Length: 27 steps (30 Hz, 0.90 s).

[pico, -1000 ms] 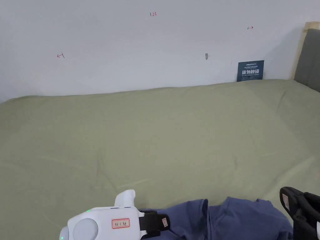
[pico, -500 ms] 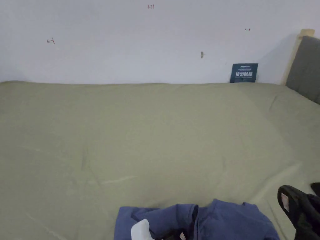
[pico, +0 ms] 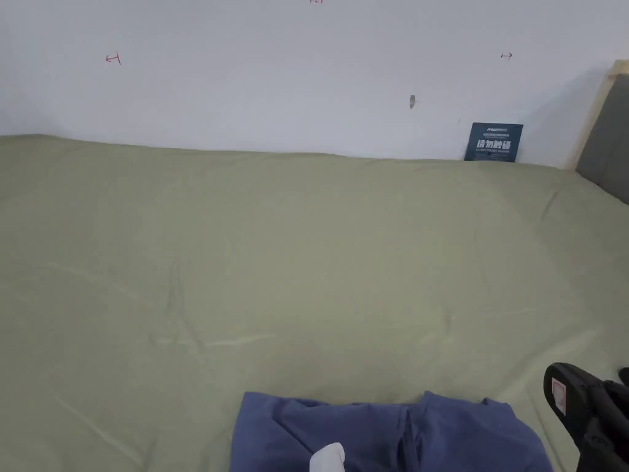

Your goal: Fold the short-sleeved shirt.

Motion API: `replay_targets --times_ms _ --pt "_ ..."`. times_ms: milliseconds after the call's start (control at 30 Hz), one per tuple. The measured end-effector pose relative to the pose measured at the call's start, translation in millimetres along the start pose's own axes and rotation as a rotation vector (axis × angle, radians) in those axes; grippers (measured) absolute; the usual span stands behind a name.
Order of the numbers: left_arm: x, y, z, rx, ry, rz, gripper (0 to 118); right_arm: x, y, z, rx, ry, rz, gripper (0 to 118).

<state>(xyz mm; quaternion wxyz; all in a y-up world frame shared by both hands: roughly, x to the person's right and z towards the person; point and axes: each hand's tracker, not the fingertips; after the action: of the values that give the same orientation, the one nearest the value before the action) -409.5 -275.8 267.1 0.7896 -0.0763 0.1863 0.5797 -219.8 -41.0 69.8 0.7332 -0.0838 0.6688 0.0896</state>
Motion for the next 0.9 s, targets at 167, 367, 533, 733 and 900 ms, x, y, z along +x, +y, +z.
replay_targets --times_ms 167,367,533,733,900 --pt "21 56 57 -0.028 -0.033 -0.097 0 -3 2 -3 -0.005 0.019 -0.001 0" --pt "4 132 160 -0.075 0.183 -0.163 14 -13 5 -8 0.007 0.052 0.011 0" --pt "-22 154 203 -0.076 0.232 -0.073 78 -19 4 -9 0.010 0.070 0.041 0" --pt "-32 142 188 -0.136 0.166 -0.002 112 -18 5 -10 0.002 0.065 0.045 0" --pt "-36 133 152 -0.199 0.191 0.015 111 -16 6 -9 -0.003 0.053 0.050 0"
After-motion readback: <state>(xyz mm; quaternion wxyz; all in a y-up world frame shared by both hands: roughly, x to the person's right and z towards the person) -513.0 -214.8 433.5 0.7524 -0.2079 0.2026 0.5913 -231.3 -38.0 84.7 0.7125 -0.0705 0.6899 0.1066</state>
